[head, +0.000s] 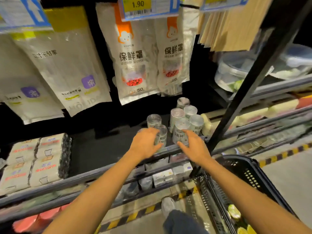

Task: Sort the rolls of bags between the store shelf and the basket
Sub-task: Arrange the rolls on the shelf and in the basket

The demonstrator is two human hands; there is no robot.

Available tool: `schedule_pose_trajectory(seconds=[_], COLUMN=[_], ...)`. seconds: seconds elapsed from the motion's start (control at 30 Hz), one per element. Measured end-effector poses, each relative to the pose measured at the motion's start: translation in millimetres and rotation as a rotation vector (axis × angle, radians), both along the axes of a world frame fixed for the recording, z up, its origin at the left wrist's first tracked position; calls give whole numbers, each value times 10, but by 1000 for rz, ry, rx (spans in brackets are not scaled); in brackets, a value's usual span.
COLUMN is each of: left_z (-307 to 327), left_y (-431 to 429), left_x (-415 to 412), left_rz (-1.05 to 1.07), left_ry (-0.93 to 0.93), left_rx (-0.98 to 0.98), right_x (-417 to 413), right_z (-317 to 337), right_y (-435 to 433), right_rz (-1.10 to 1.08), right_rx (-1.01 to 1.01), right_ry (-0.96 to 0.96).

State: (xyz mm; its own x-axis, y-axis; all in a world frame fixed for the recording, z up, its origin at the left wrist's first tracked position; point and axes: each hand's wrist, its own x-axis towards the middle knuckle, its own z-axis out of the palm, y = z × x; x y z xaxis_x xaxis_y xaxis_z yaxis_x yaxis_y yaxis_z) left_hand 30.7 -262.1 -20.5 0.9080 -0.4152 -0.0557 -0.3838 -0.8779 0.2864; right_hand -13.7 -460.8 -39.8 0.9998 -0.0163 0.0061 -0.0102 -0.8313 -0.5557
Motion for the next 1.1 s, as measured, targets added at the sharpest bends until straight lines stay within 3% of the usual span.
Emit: schedule_pose_trajectory(seconds=[0.3,0.53,0.87,1.1], left_z=[-158,-339,-920,-1777], left_y=[-844,-1531,-2722,-3574], left_x=[-859,-1212,-1273,-1016], left_rz=[-322,-429,-206,-29], left_ry=[52,113,323,433], left_rx=[28,17,10,58], right_x=[-1409,-2046,-1986,-1562], right_z=[-79,-261,-713,-1578], right_y=[-620,-1205,-2383,-3283], right_rz=[-248,-417,-440,-355], right_rx=[-79,-71,-9,-23], right_ry=[127,198,365,524])
